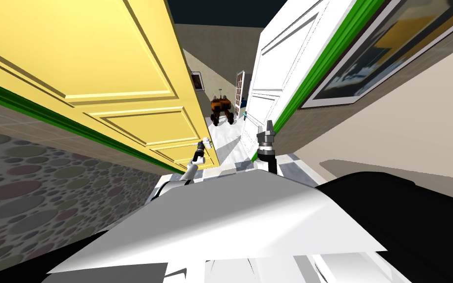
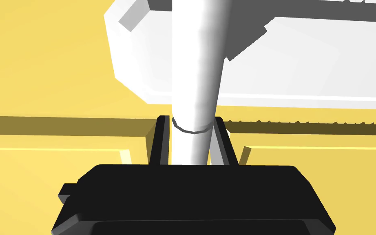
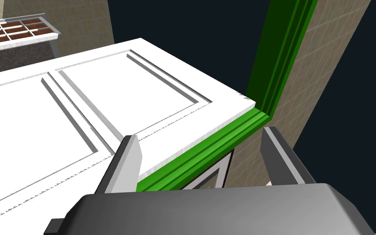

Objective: Push the door open

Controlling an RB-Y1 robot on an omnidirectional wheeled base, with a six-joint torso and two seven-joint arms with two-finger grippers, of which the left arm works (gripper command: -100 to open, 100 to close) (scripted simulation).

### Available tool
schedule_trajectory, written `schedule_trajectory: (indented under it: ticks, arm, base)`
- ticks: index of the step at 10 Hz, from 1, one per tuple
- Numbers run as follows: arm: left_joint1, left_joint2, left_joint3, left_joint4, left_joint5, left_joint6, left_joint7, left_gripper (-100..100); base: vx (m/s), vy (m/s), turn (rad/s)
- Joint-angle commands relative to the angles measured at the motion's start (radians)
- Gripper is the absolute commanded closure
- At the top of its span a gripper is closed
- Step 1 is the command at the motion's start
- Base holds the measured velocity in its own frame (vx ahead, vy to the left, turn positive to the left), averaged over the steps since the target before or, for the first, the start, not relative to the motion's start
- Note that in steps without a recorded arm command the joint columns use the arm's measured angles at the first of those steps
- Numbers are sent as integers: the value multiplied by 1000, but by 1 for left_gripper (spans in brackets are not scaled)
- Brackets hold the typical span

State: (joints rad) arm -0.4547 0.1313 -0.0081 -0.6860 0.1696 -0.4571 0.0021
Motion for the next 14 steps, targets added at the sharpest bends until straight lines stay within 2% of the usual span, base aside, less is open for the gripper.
schedule_trajectory:
  ticks: [1,3,4,9,14]
  arm:
    - [1,0,0,0,0,-1,0,100]
    - [1,0,0,0,0,-1,0,100]
    - [3,4,10,3,3,0,-3,100]
    - [5,17,39,10,12,-1,-12,100]
    - [9,42,94,21,29,-4,-28,100]
  base:
    - [-9,3,0]
    - [0,0,0]
    - [128,-27,27]
    - [181,-69,45]
    - [169,-86,60]
